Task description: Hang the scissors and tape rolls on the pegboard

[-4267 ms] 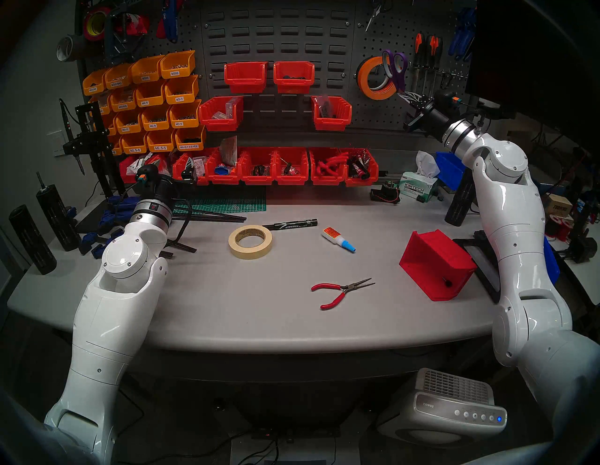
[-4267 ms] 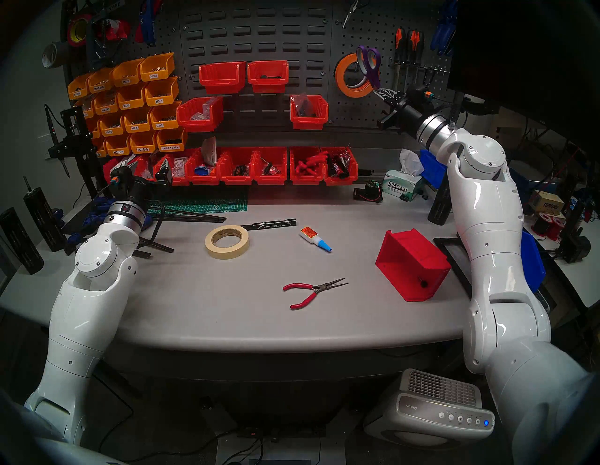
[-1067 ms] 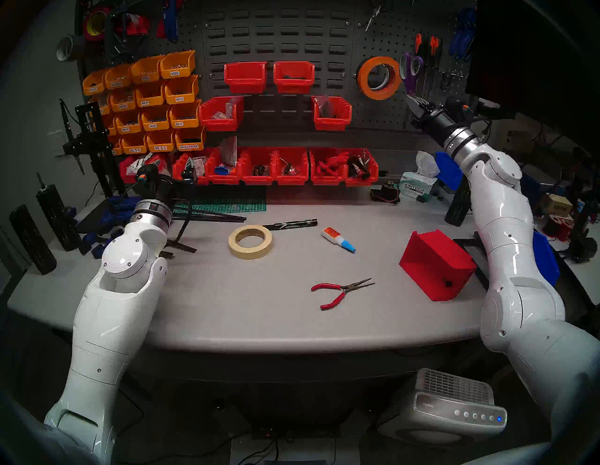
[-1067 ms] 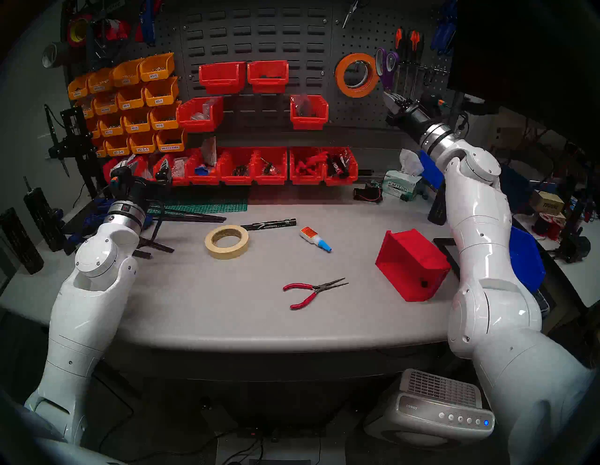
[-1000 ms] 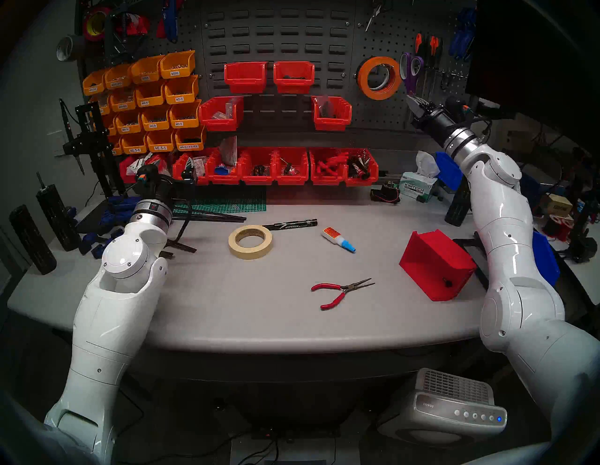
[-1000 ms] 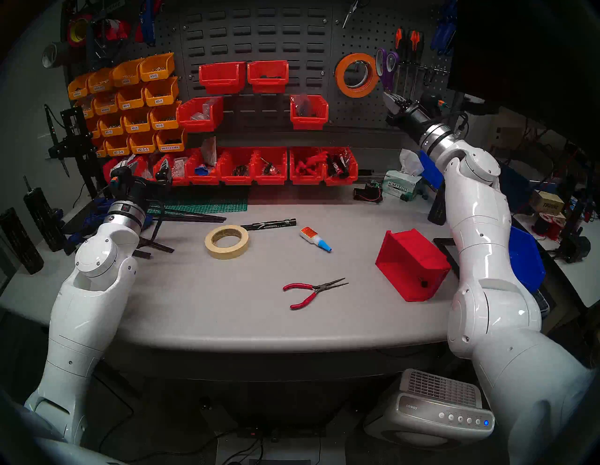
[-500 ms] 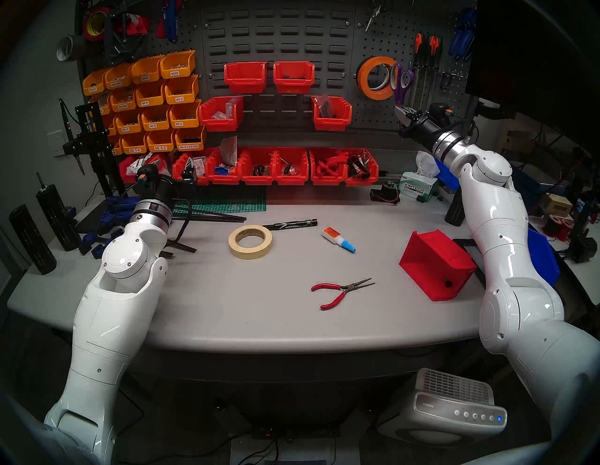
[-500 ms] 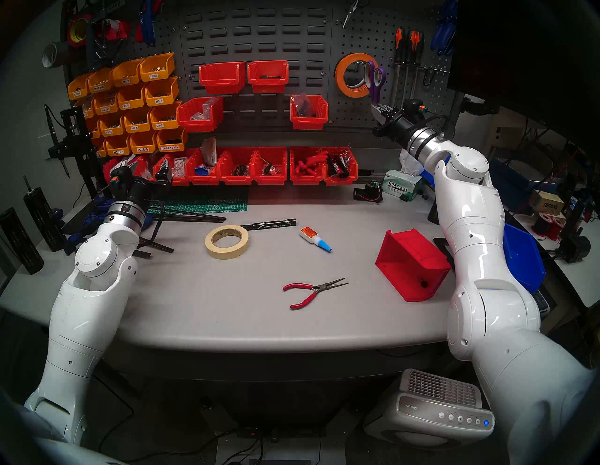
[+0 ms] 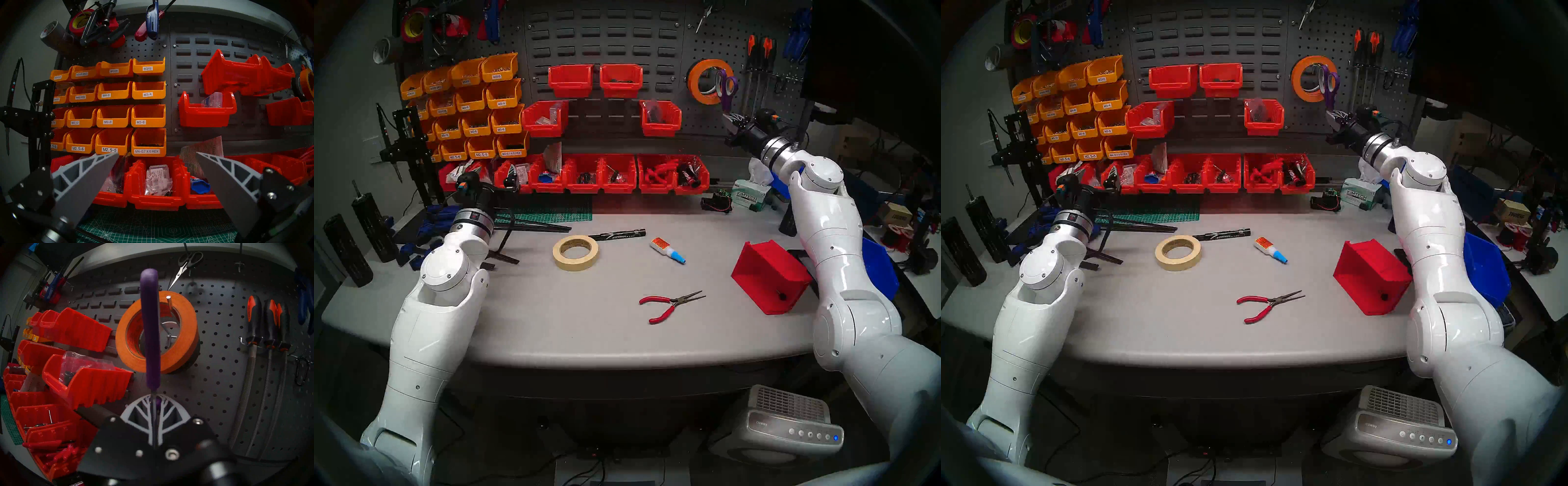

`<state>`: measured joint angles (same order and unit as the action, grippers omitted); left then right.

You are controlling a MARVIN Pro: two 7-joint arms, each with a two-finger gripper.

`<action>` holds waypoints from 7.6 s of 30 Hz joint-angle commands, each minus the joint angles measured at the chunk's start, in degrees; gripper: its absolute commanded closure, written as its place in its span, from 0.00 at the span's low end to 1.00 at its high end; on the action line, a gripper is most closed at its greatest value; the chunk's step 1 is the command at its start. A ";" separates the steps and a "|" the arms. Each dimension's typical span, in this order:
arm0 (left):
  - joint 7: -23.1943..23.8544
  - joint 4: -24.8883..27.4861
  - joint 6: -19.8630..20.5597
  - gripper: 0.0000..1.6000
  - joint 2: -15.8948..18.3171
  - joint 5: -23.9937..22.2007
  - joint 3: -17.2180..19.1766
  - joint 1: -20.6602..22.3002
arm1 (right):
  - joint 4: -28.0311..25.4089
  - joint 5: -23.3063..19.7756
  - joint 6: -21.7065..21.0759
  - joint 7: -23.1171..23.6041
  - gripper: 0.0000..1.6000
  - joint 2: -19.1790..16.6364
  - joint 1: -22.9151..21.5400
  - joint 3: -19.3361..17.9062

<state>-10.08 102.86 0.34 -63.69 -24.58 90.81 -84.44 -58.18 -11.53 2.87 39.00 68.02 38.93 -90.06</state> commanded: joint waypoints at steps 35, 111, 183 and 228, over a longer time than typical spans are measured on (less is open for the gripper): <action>-0.14 1.66 -0.72 0.00 0.07 -0.10 0.74 1.70 | -1.58 -3.46 0.36 2.97 1.00 -0.49 -2.80 -3.80; -0.14 1.67 -0.72 0.00 0.07 -0.10 0.74 1.70 | -0.57 -9.75 -9.62 14.48 1.00 2.83 -4.34 -5.82; -0.12 1.64 -0.70 0.00 0.09 -0.09 0.73 1.69 | 21.57 -7.77 -3.29 24.45 1.00 2.02 -18.31 -2.86; -0.10 1.62 -0.68 0.00 0.11 -0.09 0.72 1.69 | 37.37 -6.86 0.40 19.09 1.00 3.72 -26.19 -3.29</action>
<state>-10.07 102.84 0.35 -63.68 -24.57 90.82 -84.44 -20.99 -17.99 2.50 58.86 71.92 17.30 -92.80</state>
